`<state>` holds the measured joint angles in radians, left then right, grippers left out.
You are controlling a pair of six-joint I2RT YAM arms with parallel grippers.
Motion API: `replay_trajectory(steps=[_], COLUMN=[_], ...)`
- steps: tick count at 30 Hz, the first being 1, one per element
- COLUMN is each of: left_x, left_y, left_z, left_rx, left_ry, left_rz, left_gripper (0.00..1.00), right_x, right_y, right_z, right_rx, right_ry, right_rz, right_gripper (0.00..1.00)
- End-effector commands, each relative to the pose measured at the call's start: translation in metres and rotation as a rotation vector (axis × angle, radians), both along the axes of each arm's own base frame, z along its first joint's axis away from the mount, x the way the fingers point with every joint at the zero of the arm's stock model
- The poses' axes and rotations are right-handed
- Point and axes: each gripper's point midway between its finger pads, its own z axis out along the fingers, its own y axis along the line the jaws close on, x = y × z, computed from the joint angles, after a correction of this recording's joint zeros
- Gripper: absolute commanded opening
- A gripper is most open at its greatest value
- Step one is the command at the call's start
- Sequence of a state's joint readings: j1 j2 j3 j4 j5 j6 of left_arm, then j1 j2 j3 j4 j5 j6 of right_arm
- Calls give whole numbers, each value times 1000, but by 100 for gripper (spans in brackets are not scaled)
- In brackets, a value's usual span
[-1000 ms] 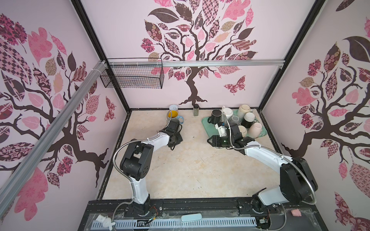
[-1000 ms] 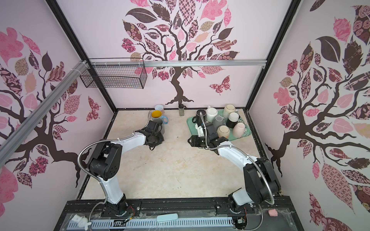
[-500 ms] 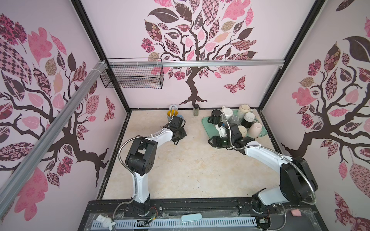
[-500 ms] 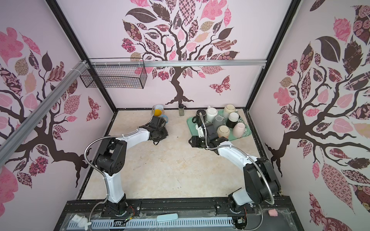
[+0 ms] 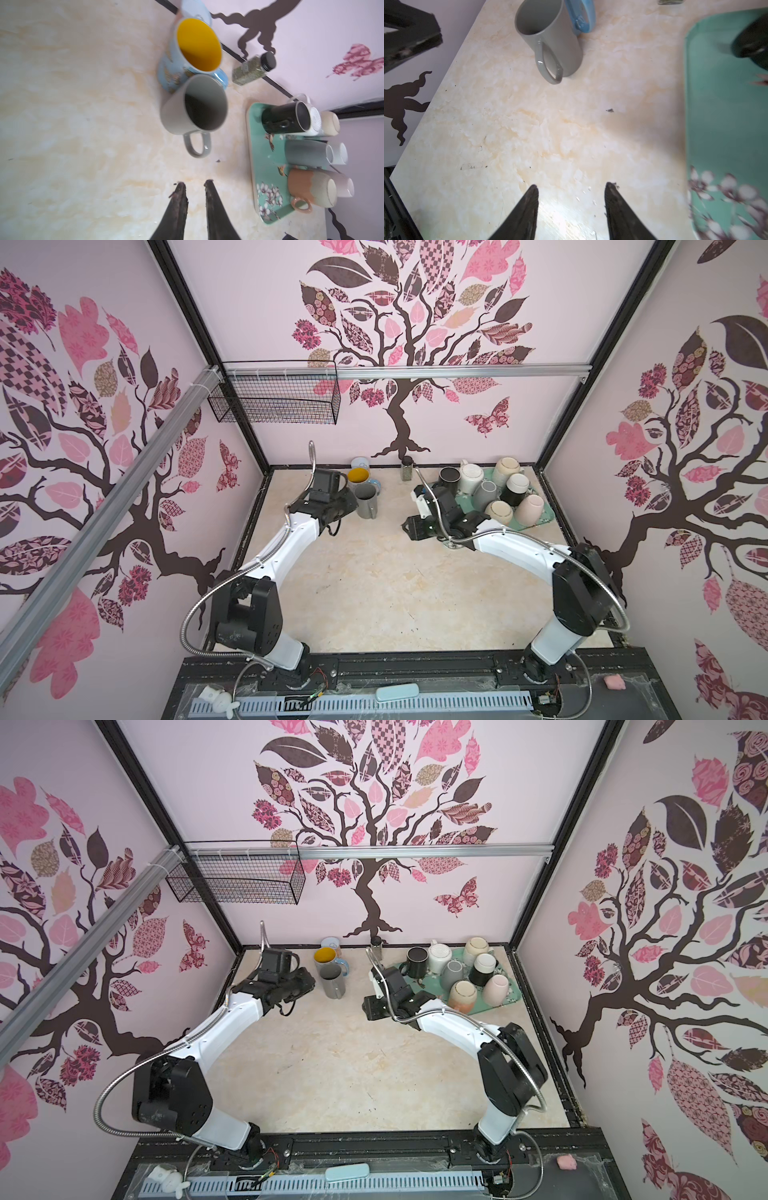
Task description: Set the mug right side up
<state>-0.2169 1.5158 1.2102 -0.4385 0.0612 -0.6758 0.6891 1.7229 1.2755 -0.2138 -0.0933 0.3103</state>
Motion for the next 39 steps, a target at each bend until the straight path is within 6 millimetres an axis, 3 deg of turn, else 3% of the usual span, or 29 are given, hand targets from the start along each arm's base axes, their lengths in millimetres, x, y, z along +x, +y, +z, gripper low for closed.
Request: replay_trajectory(steps=[1, 5, 12, 17, 20, 30, 39], left_x=[-25, -44, -71, -79, -83, -87, -85], left_y=[16, 35, 65, 74, 75, 78, 80], left_z=[-16, -13, -12, -16, -22, -36, -45], left_rx=[-12, -47, -54, -44, -36, -11, -9], left_ry=[63, 71, 71, 79, 97, 125, 143], left_rz=[-3, 17, 56, 65, 63, 64, 74], left_gripper=[21, 22, 24, 24, 24, 25, 25], right_x=[6, 21, 55, 72, 81, 91, 87], right_y=[32, 62, 85, 95, 95, 93, 93], right_z=[-10, -21, -49, -61, -63, -58, -43], right_rx=[-55, -79, -158, -206, -236, -289, -273], right_ry=[-4, -4, -13, -34, -66, -168, -259], right_rz=[46, 84, 101, 115, 114, 144, 189], right_gripper=[56, 59, 61, 61, 56, 25, 15])
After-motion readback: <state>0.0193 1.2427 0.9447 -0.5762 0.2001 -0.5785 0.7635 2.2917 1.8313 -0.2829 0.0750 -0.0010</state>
